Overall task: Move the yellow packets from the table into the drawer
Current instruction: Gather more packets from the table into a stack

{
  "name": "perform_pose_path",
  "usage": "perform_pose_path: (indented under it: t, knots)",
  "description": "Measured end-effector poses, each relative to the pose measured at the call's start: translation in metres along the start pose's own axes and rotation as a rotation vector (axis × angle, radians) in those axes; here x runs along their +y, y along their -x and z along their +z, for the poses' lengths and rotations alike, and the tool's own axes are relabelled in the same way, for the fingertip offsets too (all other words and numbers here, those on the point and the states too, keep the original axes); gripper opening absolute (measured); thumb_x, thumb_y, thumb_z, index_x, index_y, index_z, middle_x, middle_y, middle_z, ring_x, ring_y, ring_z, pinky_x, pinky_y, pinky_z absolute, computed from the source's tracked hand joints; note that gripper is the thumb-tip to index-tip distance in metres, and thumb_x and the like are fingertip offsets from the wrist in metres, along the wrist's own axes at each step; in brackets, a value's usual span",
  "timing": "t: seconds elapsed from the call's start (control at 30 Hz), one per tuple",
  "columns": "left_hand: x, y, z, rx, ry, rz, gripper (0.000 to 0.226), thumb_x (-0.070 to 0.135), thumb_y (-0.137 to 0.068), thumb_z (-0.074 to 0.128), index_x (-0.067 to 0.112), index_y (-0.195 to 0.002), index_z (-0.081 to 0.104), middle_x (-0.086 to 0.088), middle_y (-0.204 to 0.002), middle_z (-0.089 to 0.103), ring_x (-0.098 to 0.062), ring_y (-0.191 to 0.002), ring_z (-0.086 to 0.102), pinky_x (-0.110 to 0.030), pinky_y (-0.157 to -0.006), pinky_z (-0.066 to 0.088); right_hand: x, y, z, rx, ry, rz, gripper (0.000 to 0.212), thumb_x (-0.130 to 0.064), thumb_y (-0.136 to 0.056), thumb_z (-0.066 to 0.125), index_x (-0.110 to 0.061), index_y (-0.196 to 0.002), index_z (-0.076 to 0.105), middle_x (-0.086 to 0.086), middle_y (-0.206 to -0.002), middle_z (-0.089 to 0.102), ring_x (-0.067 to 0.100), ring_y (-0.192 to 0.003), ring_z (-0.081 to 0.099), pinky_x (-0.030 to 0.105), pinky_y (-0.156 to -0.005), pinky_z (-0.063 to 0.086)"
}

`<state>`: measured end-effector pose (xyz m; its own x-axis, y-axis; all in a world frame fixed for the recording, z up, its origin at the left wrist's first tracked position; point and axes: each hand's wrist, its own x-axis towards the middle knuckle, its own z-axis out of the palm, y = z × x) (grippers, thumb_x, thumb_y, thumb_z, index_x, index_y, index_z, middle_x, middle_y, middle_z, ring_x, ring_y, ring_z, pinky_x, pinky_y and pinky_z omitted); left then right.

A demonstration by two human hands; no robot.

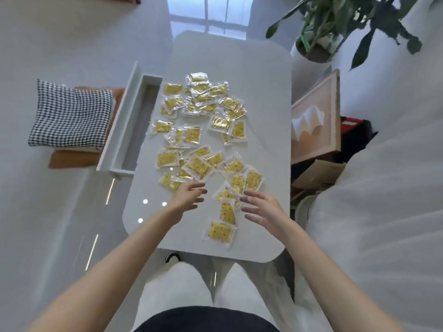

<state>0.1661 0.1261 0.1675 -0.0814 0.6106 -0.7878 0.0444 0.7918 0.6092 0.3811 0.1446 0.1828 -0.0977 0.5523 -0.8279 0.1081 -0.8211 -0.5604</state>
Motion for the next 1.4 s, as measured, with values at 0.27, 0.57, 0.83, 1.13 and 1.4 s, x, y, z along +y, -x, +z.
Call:
perform_pose_path:
  t: [0.27, 0.57, 0.83, 1.13, 1.4]
  knots:
    - [-0.050, -0.020, 0.004, 0.091, 0.461, -0.213, 0.036, 0.009, -0.095, 0.052, 0.017, -0.130, 0.054, 0.001, -0.119, 0.064, -0.022, -0.109, 0.062, -0.033, -0.095, 0.048, 0.014, -0.061, -0.005, -0.091, 0.133, 0.098, 0.023, -0.012, -0.098, 0.051, -0.015, -0.119, 0.061, 0.004, -0.115, 0.068, 0.025, -0.101, 0.065, 0.042, -0.098, 0.050]
    - [-0.133, -0.093, 0.023, 0.023, 0.591, -0.286, 0.035, 0.017, -0.095, 0.052, 0.019, -0.130, 0.053, 0.002, -0.121, 0.063, -0.020, -0.112, 0.060, -0.033, -0.097, 0.047, 0.084, -0.180, 0.008, -0.035, 0.440, -0.032, 0.021, -0.014, -0.097, 0.051, -0.019, -0.115, 0.060, 0.004, -0.115, 0.065, 0.015, -0.089, 0.063, 0.034, -0.086, 0.051]
    - [-0.204, -0.160, 0.052, 0.012, 0.800, -0.284, 0.030, 0.021, -0.098, 0.046, 0.019, -0.126, 0.055, -0.001, -0.124, 0.062, -0.019, -0.105, 0.063, -0.031, -0.095, 0.048, 0.161, -0.272, 0.003, 0.137, 1.077, -0.557, 0.056, -0.023, -0.080, 0.072, -0.023, -0.132, 0.050, -0.002, -0.129, 0.045, 0.015, -0.122, 0.040, 0.026, -0.098, 0.038]
    - [-0.240, -0.176, 0.076, 0.031, 0.839, -0.327, 0.025, 0.023, -0.098, 0.046, 0.021, -0.119, 0.058, 0.002, -0.117, 0.065, -0.017, -0.098, 0.063, -0.030, -0.091, 0.047, 0.182, -0.290, 0.003, 0.153, 1.070, -0.532, 0.035, -0.016, -0.076, 0.075, -0.018, -0.106, 0.056, -0.004, -0.107, 0.047, 0.021, -0.103, 0.049, 0.022, -0.087, 0.032]
    - [-0.238, -0.172, 0.087, 0.129, 0.727, -0.267, 0.027, 0.022, -0.097, 0.048, 0.020, -0.123, 0.057, 0.002, -0.117, 0.065, -0.018, -0.104, 0.063, -0.029, -0.085, 0.050, 0.150, -0.270, -0.016, 0.047, 0.773, -0.405, 0.051, -0.006, -0.068, 0.080, -0.022, -0.104, 0.047, 0.002, -0.095, 0.066, 0.018, -0.072, 0.061, 0.026, -0.064, 0.049]
